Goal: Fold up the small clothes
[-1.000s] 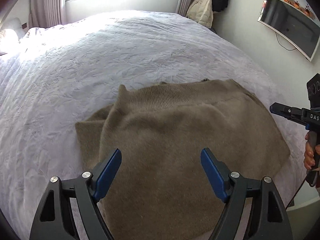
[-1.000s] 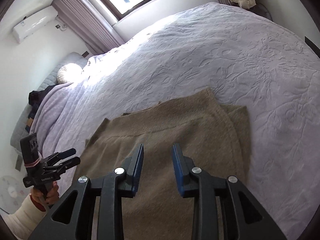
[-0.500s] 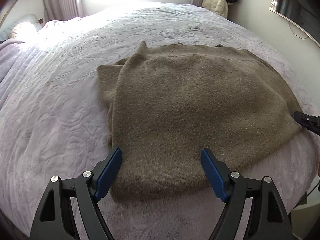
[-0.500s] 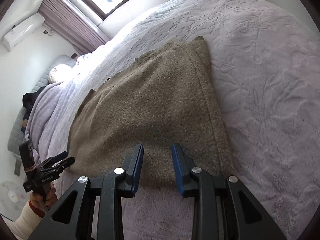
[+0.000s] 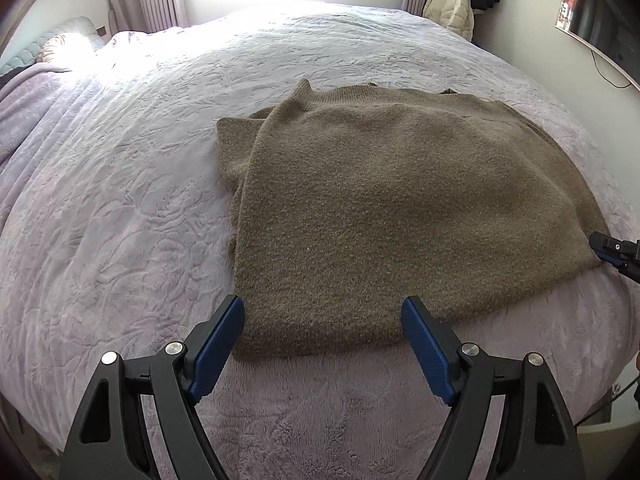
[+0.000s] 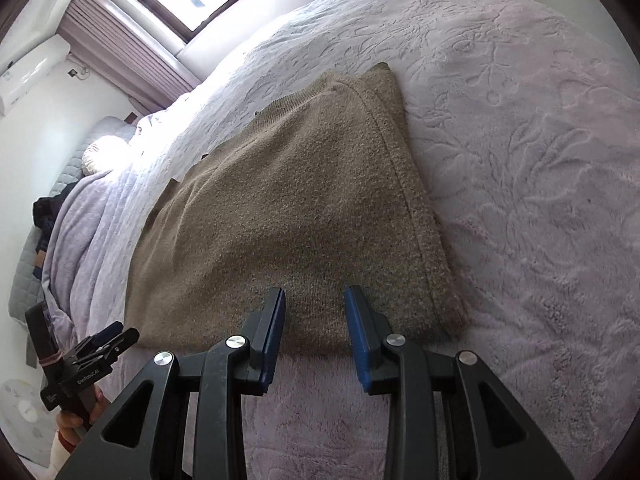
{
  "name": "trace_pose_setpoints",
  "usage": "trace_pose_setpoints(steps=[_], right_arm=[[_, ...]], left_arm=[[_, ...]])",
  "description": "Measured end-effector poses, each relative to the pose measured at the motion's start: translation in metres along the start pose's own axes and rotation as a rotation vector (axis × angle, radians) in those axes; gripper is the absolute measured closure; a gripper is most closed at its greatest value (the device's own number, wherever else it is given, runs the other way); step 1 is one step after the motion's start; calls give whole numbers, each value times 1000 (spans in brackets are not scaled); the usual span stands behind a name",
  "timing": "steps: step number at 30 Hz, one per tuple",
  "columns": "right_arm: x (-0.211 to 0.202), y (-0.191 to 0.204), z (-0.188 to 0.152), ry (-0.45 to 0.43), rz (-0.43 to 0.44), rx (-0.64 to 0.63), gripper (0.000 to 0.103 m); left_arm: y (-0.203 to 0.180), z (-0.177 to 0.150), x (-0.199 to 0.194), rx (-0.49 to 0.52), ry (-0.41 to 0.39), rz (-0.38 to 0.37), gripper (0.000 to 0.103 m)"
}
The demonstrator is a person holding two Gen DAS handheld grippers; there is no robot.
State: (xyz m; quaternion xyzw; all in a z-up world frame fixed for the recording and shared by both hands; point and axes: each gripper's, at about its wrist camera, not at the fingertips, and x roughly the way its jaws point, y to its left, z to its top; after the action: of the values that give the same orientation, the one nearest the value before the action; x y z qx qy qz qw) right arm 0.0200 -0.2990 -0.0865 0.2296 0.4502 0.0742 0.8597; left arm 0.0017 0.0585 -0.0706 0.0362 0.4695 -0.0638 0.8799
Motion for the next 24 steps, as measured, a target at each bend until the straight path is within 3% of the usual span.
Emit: trace_pose_setpoints(steps=[14,19,24], right_arm=[[-9,16,-11,12,-52,-11,63],[-10,31,-22,38,12,-30,63],[1,58,-38,80,59,-87,63]], left_arm=[[12,-16,-9,-53,0,-17,21],[46,-25,-20,-176,-50,-123,21],[66,-23,-17,-155,-62,-254,21]])
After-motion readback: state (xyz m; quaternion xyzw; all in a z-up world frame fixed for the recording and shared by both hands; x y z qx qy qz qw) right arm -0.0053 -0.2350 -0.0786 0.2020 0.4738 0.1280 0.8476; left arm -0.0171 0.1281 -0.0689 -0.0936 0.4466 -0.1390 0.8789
